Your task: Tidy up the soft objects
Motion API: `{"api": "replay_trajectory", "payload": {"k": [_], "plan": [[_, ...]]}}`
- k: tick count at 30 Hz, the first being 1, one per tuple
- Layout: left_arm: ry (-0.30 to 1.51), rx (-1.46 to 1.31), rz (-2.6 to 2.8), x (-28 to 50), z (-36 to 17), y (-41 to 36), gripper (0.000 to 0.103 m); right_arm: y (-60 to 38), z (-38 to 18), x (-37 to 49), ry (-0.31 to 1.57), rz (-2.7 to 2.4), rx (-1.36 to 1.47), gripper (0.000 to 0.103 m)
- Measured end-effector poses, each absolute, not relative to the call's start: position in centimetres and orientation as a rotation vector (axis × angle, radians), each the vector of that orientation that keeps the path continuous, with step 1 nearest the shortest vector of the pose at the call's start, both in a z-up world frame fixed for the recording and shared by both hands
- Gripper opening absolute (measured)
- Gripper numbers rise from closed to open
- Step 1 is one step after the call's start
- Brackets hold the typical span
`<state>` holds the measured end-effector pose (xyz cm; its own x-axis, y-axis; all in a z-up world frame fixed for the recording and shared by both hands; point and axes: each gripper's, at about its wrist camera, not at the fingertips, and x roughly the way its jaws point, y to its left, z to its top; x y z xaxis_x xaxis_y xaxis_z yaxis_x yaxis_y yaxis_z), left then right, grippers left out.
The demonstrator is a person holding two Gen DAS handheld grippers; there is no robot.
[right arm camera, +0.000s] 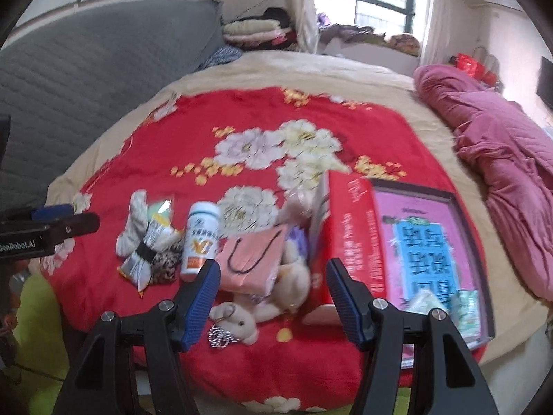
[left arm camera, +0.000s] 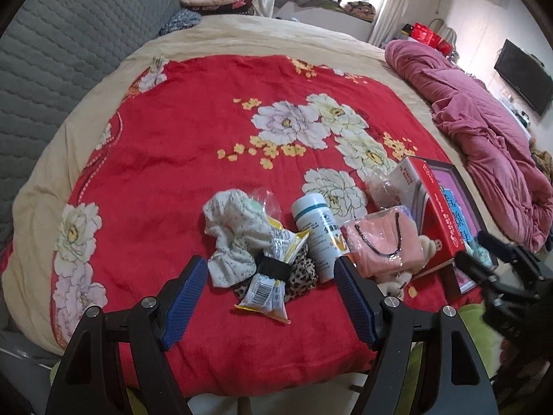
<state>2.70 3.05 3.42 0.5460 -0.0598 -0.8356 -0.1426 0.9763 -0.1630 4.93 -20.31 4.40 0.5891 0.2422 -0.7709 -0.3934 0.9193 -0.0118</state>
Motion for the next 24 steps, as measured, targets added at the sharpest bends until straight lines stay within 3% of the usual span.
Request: {"api": "replay_trajectory", "payload": {"k": [16,24], "plan": [[1.064,-0.269,0.073,3.3,-0.4,4.9,0.077,-19.1,-1.2,8.8,1.047,0.44,-0.092,0.063],[1.085,-0.286,0.07,3.7,-1.7,5.4,0.077,-18.0,-2.1,9.8,1.076,0.441,-0.098,0.051]]}}
